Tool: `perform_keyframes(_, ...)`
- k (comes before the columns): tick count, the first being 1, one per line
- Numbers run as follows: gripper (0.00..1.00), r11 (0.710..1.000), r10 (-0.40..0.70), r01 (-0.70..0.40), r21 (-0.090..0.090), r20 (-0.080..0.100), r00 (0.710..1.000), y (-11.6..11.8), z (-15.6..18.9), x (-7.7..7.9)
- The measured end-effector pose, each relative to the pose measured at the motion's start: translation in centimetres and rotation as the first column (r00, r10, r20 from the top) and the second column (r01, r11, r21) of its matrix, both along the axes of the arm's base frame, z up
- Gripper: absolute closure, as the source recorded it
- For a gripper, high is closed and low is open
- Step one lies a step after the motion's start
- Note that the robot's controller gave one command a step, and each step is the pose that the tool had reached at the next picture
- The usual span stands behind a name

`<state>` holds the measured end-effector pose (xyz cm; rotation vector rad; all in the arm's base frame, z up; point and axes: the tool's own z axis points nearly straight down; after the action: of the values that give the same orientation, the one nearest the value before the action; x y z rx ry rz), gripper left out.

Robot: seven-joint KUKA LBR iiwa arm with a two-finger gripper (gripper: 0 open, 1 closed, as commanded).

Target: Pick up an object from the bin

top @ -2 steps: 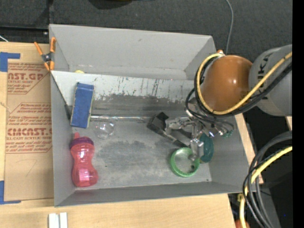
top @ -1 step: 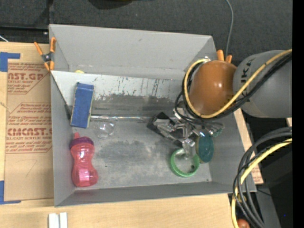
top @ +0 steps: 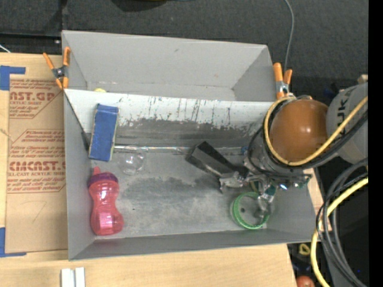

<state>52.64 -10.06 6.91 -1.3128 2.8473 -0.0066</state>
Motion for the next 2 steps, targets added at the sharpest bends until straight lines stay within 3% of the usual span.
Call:
perform_keyframes(1, 1.00, 0.988, -0.157, 0.156, 0.019, 0.013, 0.988, 1.43, 2.06, 3.82)
perform_keyframes(2, 1.00, 0.988, -0.157, 0.156, 0.019, 0.013, 0.988, 1.44, 2.06, 3.83)
